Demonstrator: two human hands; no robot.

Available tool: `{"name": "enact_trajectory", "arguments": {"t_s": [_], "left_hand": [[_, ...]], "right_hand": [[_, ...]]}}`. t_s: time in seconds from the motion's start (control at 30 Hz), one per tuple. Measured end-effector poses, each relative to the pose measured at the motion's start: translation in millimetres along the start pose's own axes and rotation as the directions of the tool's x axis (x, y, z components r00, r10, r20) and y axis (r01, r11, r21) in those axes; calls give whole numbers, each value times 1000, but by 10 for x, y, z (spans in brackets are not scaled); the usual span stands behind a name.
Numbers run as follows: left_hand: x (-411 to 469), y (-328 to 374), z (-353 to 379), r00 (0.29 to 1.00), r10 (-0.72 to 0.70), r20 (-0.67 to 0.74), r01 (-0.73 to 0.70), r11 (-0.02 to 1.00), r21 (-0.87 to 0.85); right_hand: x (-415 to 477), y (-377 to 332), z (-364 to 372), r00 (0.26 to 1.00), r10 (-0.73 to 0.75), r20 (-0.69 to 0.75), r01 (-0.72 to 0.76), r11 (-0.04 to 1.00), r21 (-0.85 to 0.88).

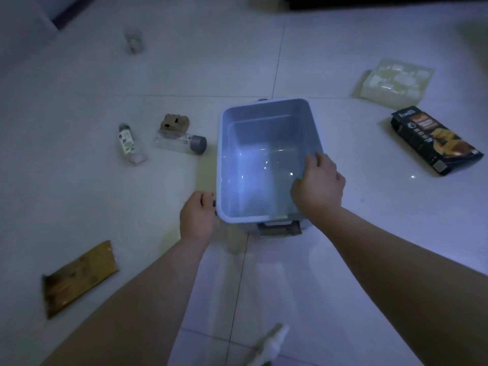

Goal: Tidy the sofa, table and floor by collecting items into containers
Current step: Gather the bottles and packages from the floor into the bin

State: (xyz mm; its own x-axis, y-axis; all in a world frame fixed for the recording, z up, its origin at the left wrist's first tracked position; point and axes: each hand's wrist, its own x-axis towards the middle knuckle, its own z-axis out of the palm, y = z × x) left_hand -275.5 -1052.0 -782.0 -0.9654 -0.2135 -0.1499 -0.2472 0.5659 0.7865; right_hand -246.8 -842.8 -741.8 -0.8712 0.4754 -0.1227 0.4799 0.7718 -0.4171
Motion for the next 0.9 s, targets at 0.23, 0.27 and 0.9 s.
{"name": "enact_trajectory", "arguments": {"t_s": [0.23, 0.27, 0.9], "left_hand": [[217, -725, -454, 976, -213, -53, 216, 975, 53], [217, -841, -516, 968, -250, -39, 253, 958, 138], [277, -1314, -491, 928, -282, 243, -27, 601, 799]], "right_hand": [[-184, -696, 344, 923, -346, 166, 341, 938, 62], [-227, -748, 417, 916, -359, 181, 355, 933, 56], [-482, -643, 722, 759, -616, 211, 651, 729, -210]]}}
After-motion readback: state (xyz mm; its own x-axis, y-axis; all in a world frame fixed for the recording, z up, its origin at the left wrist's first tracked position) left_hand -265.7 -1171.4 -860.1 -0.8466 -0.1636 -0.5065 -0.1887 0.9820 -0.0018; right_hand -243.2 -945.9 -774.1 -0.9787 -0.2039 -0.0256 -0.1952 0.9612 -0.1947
